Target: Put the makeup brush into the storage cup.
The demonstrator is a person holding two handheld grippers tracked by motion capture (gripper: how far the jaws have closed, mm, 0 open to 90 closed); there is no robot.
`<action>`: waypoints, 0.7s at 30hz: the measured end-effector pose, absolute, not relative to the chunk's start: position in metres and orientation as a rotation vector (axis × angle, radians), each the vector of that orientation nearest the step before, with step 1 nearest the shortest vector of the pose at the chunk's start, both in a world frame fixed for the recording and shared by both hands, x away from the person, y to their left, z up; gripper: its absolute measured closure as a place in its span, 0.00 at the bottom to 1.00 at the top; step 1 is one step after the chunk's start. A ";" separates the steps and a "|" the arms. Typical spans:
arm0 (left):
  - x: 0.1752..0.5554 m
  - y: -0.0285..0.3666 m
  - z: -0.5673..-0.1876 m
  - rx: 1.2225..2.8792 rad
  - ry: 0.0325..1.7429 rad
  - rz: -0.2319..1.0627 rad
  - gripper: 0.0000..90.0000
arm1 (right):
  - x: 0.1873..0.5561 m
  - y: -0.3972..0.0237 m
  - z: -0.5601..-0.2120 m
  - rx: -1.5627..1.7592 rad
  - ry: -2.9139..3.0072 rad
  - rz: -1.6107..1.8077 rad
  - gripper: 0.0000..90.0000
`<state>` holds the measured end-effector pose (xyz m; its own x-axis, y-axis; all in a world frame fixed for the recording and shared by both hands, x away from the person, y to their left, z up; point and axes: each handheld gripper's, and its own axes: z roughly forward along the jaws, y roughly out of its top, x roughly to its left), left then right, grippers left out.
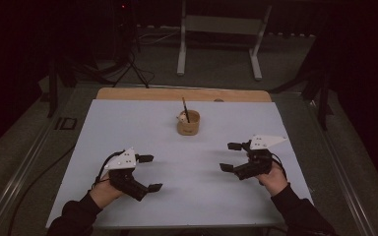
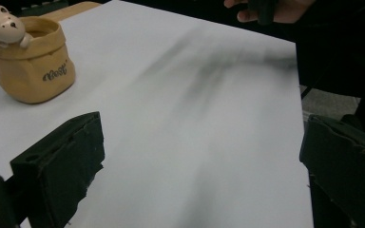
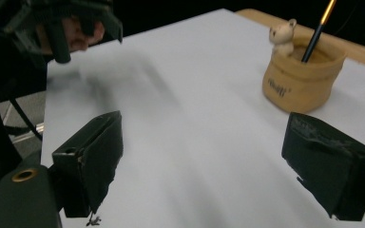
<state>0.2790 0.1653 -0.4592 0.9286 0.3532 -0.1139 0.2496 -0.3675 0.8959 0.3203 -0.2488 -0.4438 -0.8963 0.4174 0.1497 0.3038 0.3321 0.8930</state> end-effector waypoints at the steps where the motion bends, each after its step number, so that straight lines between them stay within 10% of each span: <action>1: 0.277 0.167 -0.459 1.968 0.437 0.123 0.02 | 0.318 -0.251 -0.446 0.671 2.473 1.627 0.15; 21: 0.259 0.205 -0.477 1.939 0.485 0.136 0.02 | 0.290 -0.277 -0.472 0.677 2.522 1.609 0.15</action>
<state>0.2587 0.2048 -0.4773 0.9103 0.3941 -0.1264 0.2706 -0.3358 0.9022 0.2903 -0.2772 -0.4725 -0.8999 0.4014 0.1704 0.3236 0.3528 0.8780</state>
